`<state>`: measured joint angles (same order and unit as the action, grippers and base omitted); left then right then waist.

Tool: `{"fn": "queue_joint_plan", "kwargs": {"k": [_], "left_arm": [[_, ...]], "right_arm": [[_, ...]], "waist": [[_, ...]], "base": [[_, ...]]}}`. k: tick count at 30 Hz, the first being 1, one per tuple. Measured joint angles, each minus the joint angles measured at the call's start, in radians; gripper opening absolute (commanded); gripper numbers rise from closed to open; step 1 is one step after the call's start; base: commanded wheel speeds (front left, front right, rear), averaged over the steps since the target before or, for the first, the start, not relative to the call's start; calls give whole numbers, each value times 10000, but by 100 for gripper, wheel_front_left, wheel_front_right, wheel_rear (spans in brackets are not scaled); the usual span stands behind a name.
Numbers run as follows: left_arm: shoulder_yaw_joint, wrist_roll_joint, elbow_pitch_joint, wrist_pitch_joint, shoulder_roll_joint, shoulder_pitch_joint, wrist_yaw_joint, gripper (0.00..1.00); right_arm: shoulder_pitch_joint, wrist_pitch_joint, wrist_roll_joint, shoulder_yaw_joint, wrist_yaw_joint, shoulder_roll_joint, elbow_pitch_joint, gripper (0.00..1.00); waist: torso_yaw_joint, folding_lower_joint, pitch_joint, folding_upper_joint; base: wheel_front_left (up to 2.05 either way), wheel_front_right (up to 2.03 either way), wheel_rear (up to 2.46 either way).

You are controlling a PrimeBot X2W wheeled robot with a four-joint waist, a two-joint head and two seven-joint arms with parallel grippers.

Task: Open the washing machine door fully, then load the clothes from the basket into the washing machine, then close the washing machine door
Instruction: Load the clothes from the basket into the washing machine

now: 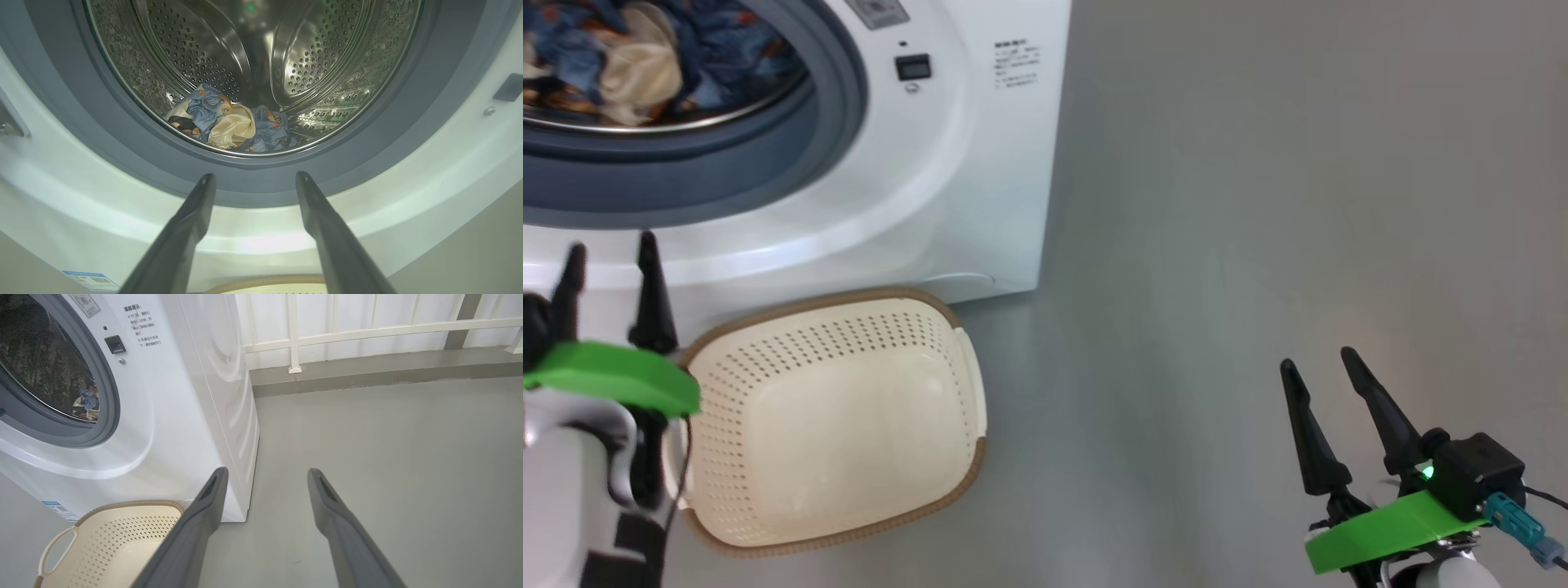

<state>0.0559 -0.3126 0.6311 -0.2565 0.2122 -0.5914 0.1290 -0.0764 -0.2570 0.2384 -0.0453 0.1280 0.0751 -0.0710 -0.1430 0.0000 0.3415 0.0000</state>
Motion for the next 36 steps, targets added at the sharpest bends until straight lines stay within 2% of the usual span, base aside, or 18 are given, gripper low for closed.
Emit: {"fn": "queue_joint_plan", "kwargs": {"k": [13, 25, 36], "left_arm": [[476, 107, -1461, 2, -704, 2529, 0, 100], [476, 462, -2583, 8, -928, 4471, 0, 100], [585, 466, -3476, 12, -1032, 6067, 0, 100]], "right_arm": [[670, 0, 2, 165, 0, 314, -121, 100], [1428, 2, 19, 265, 0, 587, -167, 100], [1811, 2, 36, 424, 0, 660, -123, 100]], "waist": [[610, 0, -1156, 0], [914, 1, -2178, 0], [953, 0, -2625, 0]], "base": [[0, 0, 0], [0, 0, 0], [0, 0, 0]]}}
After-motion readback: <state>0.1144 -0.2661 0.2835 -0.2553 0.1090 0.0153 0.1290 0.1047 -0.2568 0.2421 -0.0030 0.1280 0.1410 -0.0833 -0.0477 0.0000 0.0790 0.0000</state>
